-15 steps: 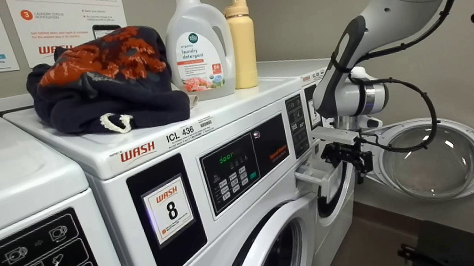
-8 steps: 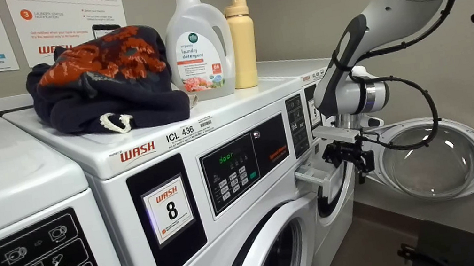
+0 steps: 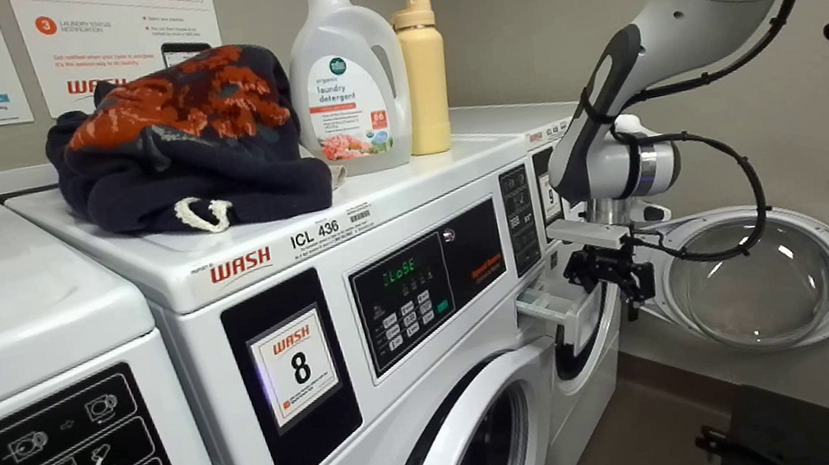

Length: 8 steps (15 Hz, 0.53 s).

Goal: Pull out the washing machine drawer in the middle

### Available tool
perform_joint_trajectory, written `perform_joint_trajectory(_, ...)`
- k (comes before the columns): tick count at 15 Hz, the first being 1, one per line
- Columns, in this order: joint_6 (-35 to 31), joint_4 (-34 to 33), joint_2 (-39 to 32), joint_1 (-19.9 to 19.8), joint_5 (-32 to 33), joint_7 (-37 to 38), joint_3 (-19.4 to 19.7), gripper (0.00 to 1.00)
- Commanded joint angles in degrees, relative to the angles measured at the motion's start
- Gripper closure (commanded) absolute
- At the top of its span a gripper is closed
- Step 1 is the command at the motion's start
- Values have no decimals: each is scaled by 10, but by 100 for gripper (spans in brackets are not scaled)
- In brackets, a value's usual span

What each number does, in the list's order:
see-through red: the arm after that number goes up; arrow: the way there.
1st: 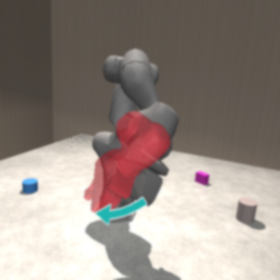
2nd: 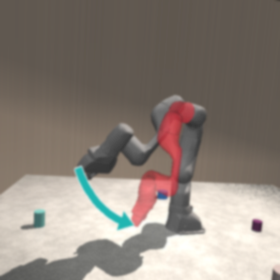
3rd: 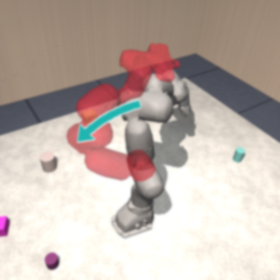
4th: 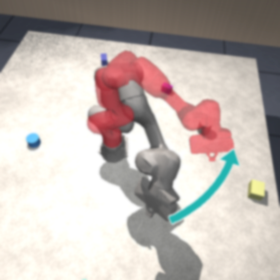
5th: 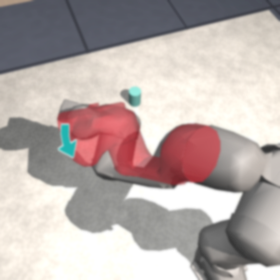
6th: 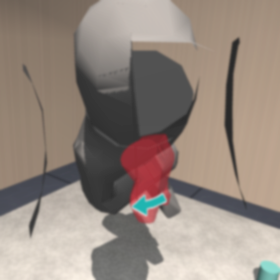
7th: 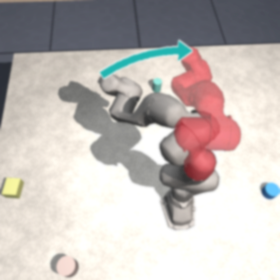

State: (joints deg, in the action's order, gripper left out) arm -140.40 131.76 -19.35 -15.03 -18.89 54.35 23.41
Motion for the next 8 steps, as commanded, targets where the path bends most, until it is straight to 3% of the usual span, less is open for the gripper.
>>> perform_joint_trajectory(1, -13, 23, -2, -13, -7, 8, -3, 0)
perform_joint_trajectory(8, -48, 47, 28, -16, -28, -3, -4, 0)
